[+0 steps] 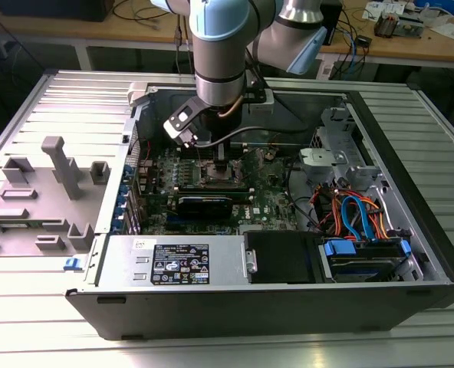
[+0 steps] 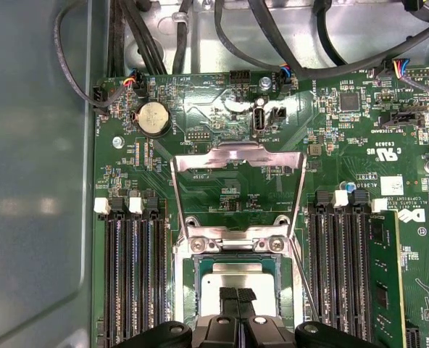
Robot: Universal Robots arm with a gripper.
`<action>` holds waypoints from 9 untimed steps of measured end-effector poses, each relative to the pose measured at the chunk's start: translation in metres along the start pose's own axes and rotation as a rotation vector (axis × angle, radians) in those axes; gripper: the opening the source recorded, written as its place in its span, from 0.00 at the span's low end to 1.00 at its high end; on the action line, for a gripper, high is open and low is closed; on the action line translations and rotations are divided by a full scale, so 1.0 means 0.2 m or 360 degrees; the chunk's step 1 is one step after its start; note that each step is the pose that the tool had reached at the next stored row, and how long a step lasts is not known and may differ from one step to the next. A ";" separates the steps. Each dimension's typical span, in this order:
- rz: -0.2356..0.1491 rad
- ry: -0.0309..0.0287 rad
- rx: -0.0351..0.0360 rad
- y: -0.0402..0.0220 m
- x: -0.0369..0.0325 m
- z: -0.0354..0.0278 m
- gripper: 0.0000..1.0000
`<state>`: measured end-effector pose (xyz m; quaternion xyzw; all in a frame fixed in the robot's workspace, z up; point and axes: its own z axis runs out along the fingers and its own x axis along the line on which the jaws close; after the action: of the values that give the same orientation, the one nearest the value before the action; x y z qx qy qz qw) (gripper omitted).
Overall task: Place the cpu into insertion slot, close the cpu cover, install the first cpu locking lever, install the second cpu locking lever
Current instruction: 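Close the cpu cover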
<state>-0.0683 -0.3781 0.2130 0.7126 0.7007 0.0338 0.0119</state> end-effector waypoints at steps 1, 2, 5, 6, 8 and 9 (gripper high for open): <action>0.0000 0.00000 0.0000 0.000 0.000 0.000 0.11; 0.0000 0.00001 0.0000 0.000 0.000 0.000 0.11; 0.0000 0.00000 0.0001 0.001 0.000 0.000 0.11; 0.0000 0.00001 0.0004 0.002 0.000 0.000 0.11; 0.0001 -0.00003 0.0020 0.002 0.000 0.000 0.11; 0.0001 -0.00005 0.0021 0.002 0.000 0.000 0.11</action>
<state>-0.0679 -0.3781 0.2130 0.7128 0.7008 0.0290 0.0072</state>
